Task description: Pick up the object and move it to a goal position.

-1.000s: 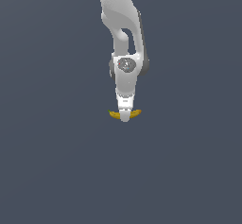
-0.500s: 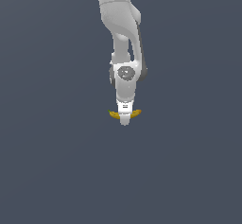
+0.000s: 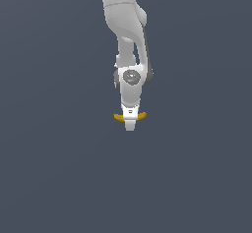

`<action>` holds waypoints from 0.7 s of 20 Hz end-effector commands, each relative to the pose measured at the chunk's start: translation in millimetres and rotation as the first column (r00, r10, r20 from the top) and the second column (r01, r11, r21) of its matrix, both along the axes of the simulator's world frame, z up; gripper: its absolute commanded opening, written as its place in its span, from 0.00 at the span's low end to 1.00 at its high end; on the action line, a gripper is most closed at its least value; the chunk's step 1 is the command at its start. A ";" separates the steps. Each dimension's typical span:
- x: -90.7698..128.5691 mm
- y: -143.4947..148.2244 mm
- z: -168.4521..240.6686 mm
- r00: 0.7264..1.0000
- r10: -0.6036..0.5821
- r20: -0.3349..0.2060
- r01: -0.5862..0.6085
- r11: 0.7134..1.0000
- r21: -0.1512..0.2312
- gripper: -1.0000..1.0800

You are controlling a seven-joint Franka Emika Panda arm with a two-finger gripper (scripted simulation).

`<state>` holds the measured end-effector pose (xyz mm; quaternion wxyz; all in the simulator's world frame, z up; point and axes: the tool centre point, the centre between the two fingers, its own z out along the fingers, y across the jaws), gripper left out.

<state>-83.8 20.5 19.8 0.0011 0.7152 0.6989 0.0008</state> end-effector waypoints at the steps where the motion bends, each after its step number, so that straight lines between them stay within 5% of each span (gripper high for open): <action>1: -1.1 -0.2 -1.3 1.000 0.000 -0.003 0.000 1.000 0.000 0.00; 14: 11.9 15.4 22.7 1.000 0.000 0.000 0.000 1.000 0.000 0.00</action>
